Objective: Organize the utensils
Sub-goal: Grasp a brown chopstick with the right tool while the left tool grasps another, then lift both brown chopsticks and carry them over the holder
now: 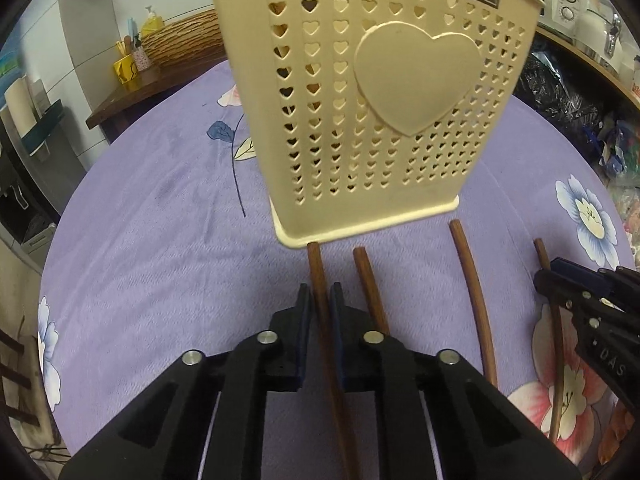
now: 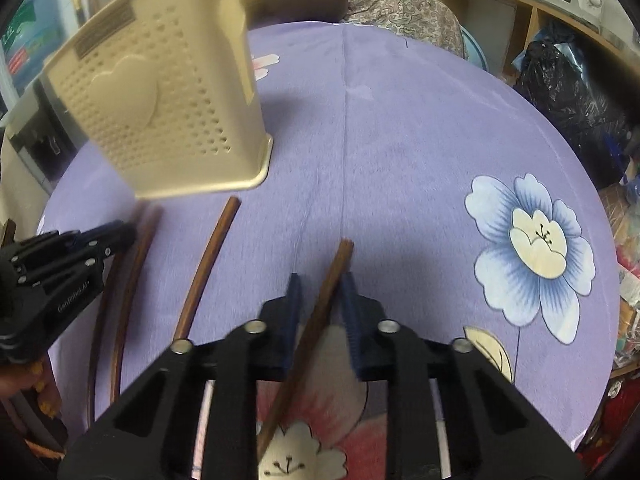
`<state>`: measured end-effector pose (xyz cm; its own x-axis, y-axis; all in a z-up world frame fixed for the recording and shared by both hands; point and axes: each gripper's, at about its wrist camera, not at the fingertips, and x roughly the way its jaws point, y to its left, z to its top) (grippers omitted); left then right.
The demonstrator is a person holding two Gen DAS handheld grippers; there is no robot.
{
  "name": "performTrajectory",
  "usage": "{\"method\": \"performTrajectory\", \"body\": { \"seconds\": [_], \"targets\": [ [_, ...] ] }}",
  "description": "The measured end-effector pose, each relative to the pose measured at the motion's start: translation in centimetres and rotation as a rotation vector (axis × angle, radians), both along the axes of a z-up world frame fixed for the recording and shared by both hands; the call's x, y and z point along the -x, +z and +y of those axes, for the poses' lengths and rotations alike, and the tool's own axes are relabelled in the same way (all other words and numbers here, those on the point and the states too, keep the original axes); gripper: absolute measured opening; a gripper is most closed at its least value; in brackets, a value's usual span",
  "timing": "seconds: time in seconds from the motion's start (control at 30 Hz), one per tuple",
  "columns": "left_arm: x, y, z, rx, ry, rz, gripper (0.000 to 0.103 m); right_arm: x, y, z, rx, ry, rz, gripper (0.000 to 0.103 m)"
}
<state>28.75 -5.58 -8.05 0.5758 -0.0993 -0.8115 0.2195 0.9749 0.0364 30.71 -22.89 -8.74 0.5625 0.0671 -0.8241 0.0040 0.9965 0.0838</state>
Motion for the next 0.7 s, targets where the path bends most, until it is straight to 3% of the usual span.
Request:
{"method": "performTrajectory", "body": {
  "seconds": [0.2,0.4,0.7],
  "targets": [
    [0.3,0.0,-0.3,0.011,0.002,-0.009,0.009,-0.7,-0.1,-0.2,-0.043,-0.012,-0.007,0.012],
    [0.5,0.7,1.2,0.083,0.018,-0.031,0.009,-0.4,0.4,-0.9,-0.131,0.004,-0.023,0.011],
    [5.4,7.0,4.7,0.254,0.000,-0.196,0.009,3.3,6.5,-1.8,-0.286,0.113,-0.176,0.009]
  ]
}}
